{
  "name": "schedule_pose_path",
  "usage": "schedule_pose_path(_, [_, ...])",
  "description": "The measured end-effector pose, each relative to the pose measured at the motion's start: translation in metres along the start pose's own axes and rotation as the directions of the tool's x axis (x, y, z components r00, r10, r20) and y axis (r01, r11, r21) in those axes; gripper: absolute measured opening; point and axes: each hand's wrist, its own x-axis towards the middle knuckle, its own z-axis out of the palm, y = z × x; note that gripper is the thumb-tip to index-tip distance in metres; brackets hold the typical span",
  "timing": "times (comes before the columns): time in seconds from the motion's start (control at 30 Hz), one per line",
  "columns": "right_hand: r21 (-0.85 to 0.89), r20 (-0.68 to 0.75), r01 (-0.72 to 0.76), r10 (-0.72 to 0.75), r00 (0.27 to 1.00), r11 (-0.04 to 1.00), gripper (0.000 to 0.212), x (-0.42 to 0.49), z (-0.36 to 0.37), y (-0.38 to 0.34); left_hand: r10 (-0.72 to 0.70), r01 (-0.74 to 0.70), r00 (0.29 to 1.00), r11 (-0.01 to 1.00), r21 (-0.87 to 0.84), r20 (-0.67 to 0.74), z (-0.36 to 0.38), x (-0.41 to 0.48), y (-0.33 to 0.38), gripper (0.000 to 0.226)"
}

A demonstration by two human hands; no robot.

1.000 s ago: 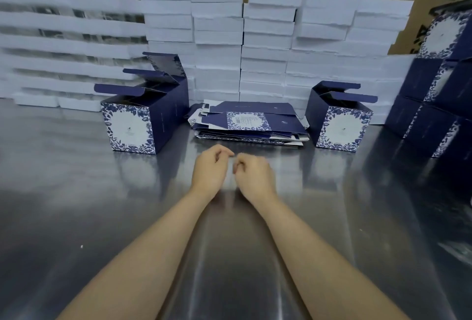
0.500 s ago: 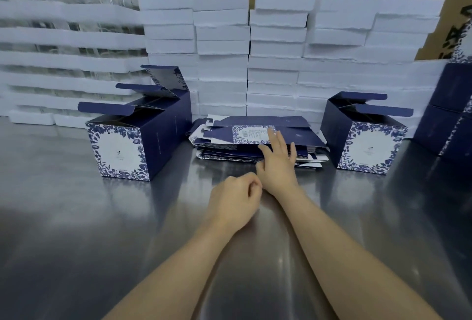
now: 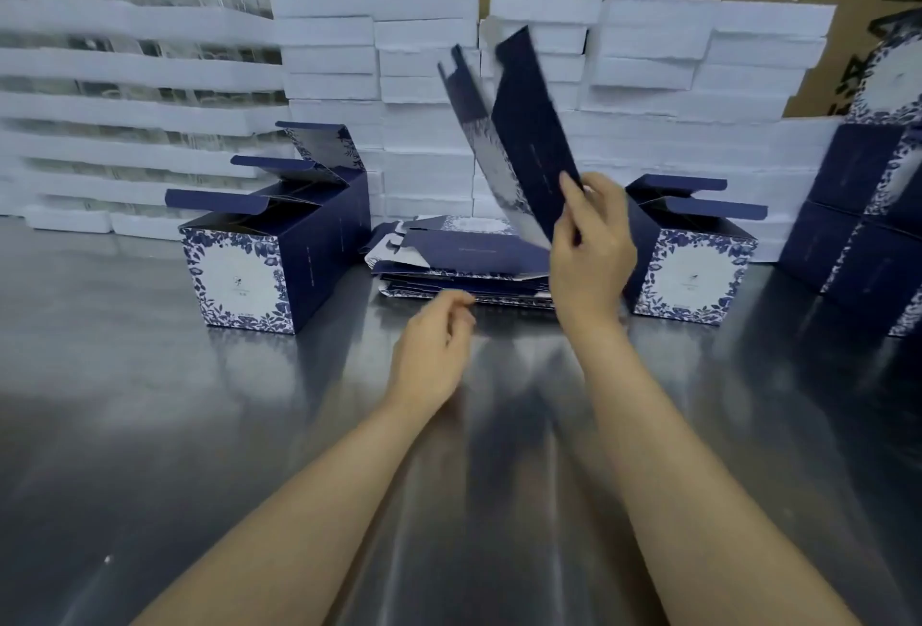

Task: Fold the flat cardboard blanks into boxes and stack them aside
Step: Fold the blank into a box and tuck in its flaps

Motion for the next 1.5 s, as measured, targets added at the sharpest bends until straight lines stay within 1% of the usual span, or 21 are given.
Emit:
schedule_pose_path(0.1, [0.154, 0.076, -0.247, 0.238, 0.968, 0.957, 0.036, 0.035, -0.027, -0.022, 0.002, -0.015, 0.986, 0.997, -0.077, -0.167, -0.004, -0.003, 0.002, 0.029])
schedule_pose_path(0.2, [0.153, 0.321, -0.503, 0.439, 0.839, 0.85, 0.051, 0.064, -0.058, -0.028, -0.001, -0.011, 0.972, 0.999, -0.048, -0.235, -0.009, -0.009, 0.002, 0.034])
schedule_pose_path(0.3, [0.028, 0.56, -0.543, 0.437, 0.704, 0.839, 0.061, 0.071, -0.081, -0.029, -0.16, 0.144, 0.986, 0.948, -0.284, -0.034, -0.007, -0.013, 0.004, 0.035])
schedule_pose_path(0.4, [-0.096, 0.734, -0.512, 0.408, 0.543, 0.854, 0.052, 0.069, -0.091, -0.034, -0.336, 0.352, 0.931, 0.734, -0.581, 0.14, -0.006, -0.014, 0.009, 0.049])
schedule_pose_path(0.5, [-0.179, 0.868, -0.564, 0.399, 0.294, 0.806, 0.054, 0.063, -0.096, -0.043, -0.421, 0.457, 0.877, 0.588, -0.668, 0.229, -0.013, -0.016, 0.017, 0.059])
schedule_pose_path(0.57, [-0.245, 0.898, -0.475, 0.382, 0.216, 0.845, 0.064, 0.055, -0.089, -0.046, -0.36, 0.498, 0.864, 0.499, -0.709, 0.353, -0.017, -0.015, 0.017, 0.062])
schedule_pose_path(0.67, [-0.217, 0.918, -0.294, 0.297, 0.263, 0.931, 0.065, 0.03, -0.057, -0.044, -0.348, 0.554, 0.824, 0.335, -0.762, 0.446, -0.019, -0.014, 0.015, 0.062])
schedule_pose_path(0.73, [-0.323, 0.926, -0.209, 0.354, 0.129, 0.923, 0.061, -0.004, -0.039, -0.037, -0.407, 0.599, 0.778, 0.253, -0.76, 0.478, -0.024, -0.013, 0.013, 0.054])
schedule_pose_path(0.8, [-0.42, 0.907, -0.07, 0.422, 0.014, 0.905, 0.059, -0.046, -0.031, -0.023, -0.456, 0.673, 0.721, 0.281, -0.684, 0.522, -0.034, -0.011, 0.01, 0.041])
schedule_pose_path(0.87, [-0.414, 0.91, 0.002, 0.414, 0.032, 0.91, 0.059, -0.077, -0.028, -0.012, -0.507, 0.733, 0.677, 0.397, -0.553, 0.534, -0.04, -0.009, 0.008, 0.033])
schedule_pose_path(0.9, [-0.405, 0.912, 0.005, 0.403, 0.074, 0.914, 0.058, -0.085, -0.027, -0.008, -0.537, 0.699, 0.714, 0.509, -0.502, 0.45, -0.04, -0.008, 0.006, 0.036])
schedule_pose_path(0.93, [-0.395, 0.913, 0.004, 0.392, 0.112, 0.919, 0.056, -0.088, -0.025, -0.005, -0.534, 0.605, 0.796, 0.682, -0.41, 0.285, -0.041, -0.006, 0.003, 0.041])
schedule_pose_path(0.97, [-0.383, 0.916, 0.007, 0.378, 0.133, 0.924, 0.054, -0.089, -0.024, -0.002, -0.429, 0.438, 0.899, 0.882, -0.171, 0.093, -0.042, -0.006, 0.002, 0.046])
schedule_pose_path(1.0, [-0.368, 0.921, 0.009, 0.364, 0.14, 0.93, 0.05, -0.09, -0.022, -0.001, -0.2, 0.198, 0.98, 0.968, 0.152, -0.004, -0.042, -0.007, 0.001, 0.048])
schedule_pose_path(1.03, [-0.353, 0.926, 0.007, 0.349, 0.143, 0.935, 0.045, -0.09, -0.021, 0.0, 0.022, -0.019, 1.0, 0.924, 0.381, -0.002, -0.041, -0.007, 0.001, 0.048])
schedule_pose_path(1.07, [-0.34, 0.929, 0.0, 0.336, 0.151, 0.94, 0.039, -0.09, -0.019, -0.001, 0.154, -0.157, 0.987, 0.861, 0.484, 0.046, -0.038, -0.007, 0.001, 0.047])
schedule_pose_path(1.13, [-0.314, 0.934, -0.006, 0.31, 0.179, 0.949, 0.03, -0.091, -0.016, -0.002, 0.203, -0.294, 0.952, 0.82, 0.491, 0.231, -0.023, -0.01, 0.004, 0.048])
schedule_pose_path(1.23, [-0.318, 0.916, -0.069, 0.325, 0.233, 0.946, 0.026, -0.092, -0.016, -0.004, -0.123, -0.187, 0.83, 0.857, 0.48, 0.543, -0.001, -0.014, 0.003, 0.052])
schedule_pose_path(1.33, [-0.334, 0.897, -0.093, 0.346, 0.276, 0.938, 0.03, -0.094, -0.019, -0.003, -0.306, -0.128, 0.782, 0.773, 0.621, 0.542, 0.004, -0.009, -0.004, 0.053])
schedule_pose_path(1.4, [-0.354, 0.904, -0.054, 0.357, 0.236, 0.934, 0.042, -0.094, -0.024, -0.001, -0.352, -0.116, 0.786, 0.723, 0.681, 0.509, 0.002, -0.007, -0.006, 0.057])
schedule_pose_path(1.5, [-0.457, 0.888, 0.084, 0.449, 0.098, 0.886, 0.064, -0.086, -0.04, 0.015, -0.441, -0.062, 0.779, 0.653, 0.755, 0.446, -0.01, -0.003, -0.013, 0.066])
